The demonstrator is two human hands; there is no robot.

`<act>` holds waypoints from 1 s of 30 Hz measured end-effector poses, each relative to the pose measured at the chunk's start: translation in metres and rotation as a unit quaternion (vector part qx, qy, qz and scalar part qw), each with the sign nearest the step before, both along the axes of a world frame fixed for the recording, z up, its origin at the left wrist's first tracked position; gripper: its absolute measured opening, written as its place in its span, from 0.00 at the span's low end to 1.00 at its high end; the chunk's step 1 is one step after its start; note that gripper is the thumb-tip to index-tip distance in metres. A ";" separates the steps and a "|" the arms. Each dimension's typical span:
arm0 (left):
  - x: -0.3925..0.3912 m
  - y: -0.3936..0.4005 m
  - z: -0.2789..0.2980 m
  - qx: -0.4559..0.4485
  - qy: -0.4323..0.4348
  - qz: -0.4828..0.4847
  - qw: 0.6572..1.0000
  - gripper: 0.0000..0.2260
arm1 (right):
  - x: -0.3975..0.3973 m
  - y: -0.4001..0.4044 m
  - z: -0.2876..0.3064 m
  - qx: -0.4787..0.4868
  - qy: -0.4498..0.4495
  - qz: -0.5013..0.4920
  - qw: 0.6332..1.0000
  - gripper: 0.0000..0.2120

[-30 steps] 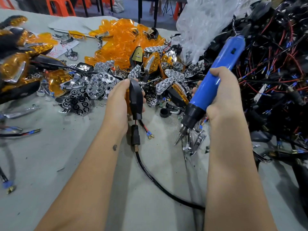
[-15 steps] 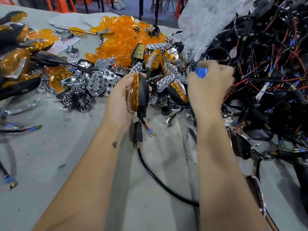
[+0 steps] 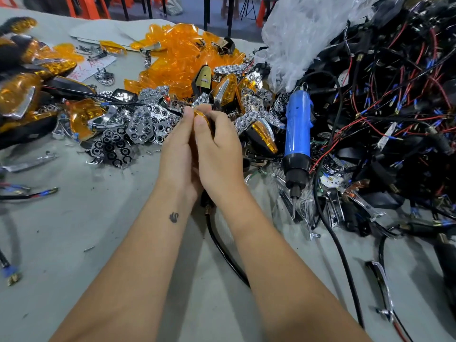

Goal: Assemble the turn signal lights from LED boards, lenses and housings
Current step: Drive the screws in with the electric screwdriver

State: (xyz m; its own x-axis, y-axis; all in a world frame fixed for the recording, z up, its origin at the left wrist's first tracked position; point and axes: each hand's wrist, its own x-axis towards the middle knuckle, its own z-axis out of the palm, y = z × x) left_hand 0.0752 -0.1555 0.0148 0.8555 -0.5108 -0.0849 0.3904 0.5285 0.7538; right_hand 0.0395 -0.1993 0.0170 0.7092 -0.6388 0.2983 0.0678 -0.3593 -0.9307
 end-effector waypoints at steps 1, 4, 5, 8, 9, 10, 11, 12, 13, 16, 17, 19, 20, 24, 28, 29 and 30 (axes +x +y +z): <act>0.000 -0.001 0.000 0.002 -0.001 0.005 1.000 0.16 | 0.000 0.000 0.000 0.011 -0.008 -0.006 1.000 0.12; -0.002 -0.001 0.002 -0.021 0.006 0.015 1.000 0.15 | -0.001 -0.001 0.000 0.029 -0.055 -0.019 0.998 0.13; -0.003 -0.001 0.002 -0.030 0.007 0.016 0.999 0.14 | -0.001 -0.002 -0.001 0.035 -0.071 -0.022 0.997 0.12; -0.004 -0.002 0.004 -0.055 0.024 0.021 0.998 0.11 | -0.002 0.000 -0.002 0.027 -0.089 -0.031 0.995 0.12; -0.005 -0.002 0.004 -0.062 0.030 0.021 0.997 0.11 | -0.002 0.001 -0.003 0.026 -0.091 -0.035 0.995 0.12; -0.005 -0.002 0.005 -0.068 0.034 0.020 0.997 0.11 | -0.002 0.002 -0.003 0.029 -0.093 -0.040 0.994 0.12; -0.005 -0.002 0.006 -0.073 0.037 0.020 0.996 0.11 | -0.002 0.003 -0.003 0.035 -0.098 -0.045 0.994 0.12; -0.006 -0.003 0.007 -0.076 0.038 0.021 0.996 0.11 | -0.001 0.003 -0.003 0.041 -0.102 -0.049 0.993 0.12; -0.006 -0.003 0.008 -0.076 0.036 0.022 0.996 0.10 | -0.001 0.004 -0.002 0.047 -0.103 -0.051 0.992 0.12; -0.003 -0.003 0.007 -0.056 0.024 0.030 0.998 0.11 | -0.003 0.002 0.001 0.061 -0.069 -0.014 0.996 0.12; -0.001 -0.001 0.006 -0.048 0.021 0.030 0.998 0.12 | -0.004 0.001 0.002 0.060 -0.050 0.006 0.997 0.12; 0.004 0.002 0.006 -0.051 0.020 0.030 0.998 0.13 | -0.004 0.000 0.003 0.033 -0.006 0.034 0.999 0.14; 0.006 0.005 0.006 -0.061 0.025 0.035 0.997 0.14 | -0.004 0.000 0.003 0.011 0.019 0.041 0.999 0.16; 0.011 0.010 0.006 -0.090 0.058 0.053 0.993 0.14 | -0.008 -0.002 0.006 -0.032 0.037 0.054 0.997 0.17; 0.007 0.011 0.006 -0.040 0.032 0.014 0.999 0.18 | -0.009 -0.006 0.008 -0.090 0.020 0.015 0.996 0.24; 0.004 0.010 0.006 -0.020 0.012 0.006 1.000 0.19 | -0.009 -0.007 0.008 -0.104 0.010 -0.003 0.995 0.25; 0.001 0.009 0.005 -0.010 -0.006 -0.001 1.000 0.19 | -0.009 -0.007 0.008 -0.118 0.002 -0.020 0.993 0.25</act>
